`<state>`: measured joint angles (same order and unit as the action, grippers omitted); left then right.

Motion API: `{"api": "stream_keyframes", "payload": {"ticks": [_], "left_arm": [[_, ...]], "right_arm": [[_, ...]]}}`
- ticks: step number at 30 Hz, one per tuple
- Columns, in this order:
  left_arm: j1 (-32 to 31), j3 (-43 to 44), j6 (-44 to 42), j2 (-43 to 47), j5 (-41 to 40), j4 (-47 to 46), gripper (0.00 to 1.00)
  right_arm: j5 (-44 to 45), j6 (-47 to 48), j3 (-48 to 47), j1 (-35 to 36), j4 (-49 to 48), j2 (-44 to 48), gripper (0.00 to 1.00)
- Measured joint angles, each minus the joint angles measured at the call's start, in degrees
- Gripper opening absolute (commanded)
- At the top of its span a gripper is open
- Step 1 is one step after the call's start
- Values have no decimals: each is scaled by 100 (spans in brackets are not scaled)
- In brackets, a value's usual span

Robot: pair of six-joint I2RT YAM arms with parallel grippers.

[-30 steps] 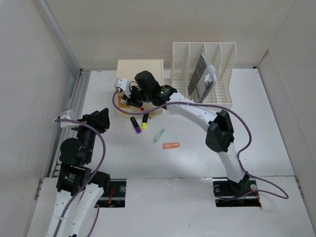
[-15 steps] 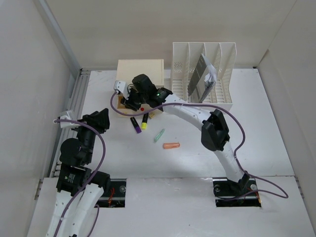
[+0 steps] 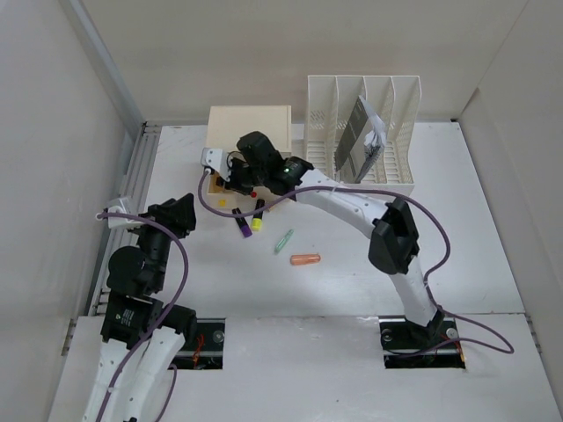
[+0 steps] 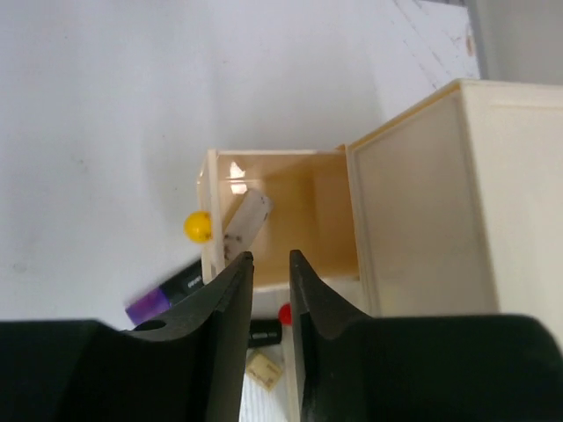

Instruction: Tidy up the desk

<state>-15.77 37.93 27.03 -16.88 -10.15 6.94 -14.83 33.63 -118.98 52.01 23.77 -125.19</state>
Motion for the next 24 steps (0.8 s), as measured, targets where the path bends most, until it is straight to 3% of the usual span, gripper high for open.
{"api": "stream_keyframes", "payload": {"ticks": [7,12,16,24], "left_arm": [[0,0,0,44,2,9,51],[2,-4,0,131,2,11,52],[11,-20,0,197,2,7,53],[11,-76,0,210,2,9,53]], "right_arm": [[-129,1113,905,-9,133,1167,19],[-557,2708,1762,-129,483,1580,18],[-730,3628,2181,-308,940,1276,19],[-809,4380,1792,-841,1370,330,27]]}}
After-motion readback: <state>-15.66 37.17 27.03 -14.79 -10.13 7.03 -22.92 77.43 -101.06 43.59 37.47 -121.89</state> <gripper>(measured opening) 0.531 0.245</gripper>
